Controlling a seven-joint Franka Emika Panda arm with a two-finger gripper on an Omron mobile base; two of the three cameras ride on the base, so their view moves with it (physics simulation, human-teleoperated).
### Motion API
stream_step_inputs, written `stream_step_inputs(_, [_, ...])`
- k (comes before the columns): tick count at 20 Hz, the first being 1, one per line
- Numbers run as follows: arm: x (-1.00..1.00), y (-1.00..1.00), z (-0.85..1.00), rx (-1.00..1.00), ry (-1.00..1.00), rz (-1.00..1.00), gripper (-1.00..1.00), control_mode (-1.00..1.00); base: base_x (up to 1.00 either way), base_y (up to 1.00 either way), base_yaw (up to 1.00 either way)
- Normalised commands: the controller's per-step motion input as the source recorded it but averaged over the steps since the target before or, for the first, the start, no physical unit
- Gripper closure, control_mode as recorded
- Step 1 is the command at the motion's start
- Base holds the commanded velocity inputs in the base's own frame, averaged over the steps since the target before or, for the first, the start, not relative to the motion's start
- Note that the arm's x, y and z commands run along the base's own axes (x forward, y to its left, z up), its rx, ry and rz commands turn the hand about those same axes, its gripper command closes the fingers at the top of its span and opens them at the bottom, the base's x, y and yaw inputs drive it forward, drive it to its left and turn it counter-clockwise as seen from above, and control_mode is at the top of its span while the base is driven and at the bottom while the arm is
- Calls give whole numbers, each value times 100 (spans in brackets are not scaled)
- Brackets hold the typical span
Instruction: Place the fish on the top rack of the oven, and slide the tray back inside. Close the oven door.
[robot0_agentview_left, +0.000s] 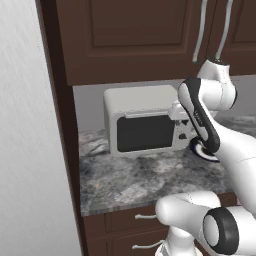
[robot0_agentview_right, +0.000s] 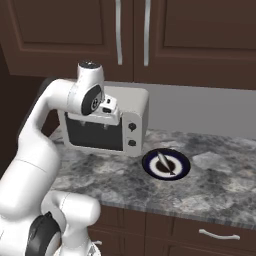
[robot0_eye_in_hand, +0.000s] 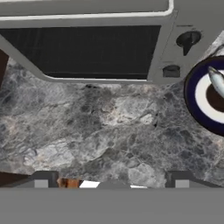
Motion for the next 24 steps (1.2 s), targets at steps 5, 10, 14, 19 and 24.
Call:
stream_step_inputs(5, [-8, -64, -22, -5, 0, 3, -100, -100, 0, 0, 0])
stream_step_inputs(10, [-7, -85, -25, -23, 3, 0, -100, -100, 0, 0, 0])
stream_step_inputs(14, [-2, -100, -44, -10, 7, 0, -100, -100, 0, 0, 0])
stream_step_inputs(19, [0, -81, -26, 0, 0, 0, -100, -100, 0, 0, 0])
stream_step_inputs(24, [8, -58, -23, 2, 0, 9, -100, -100, 0, 0, 0])
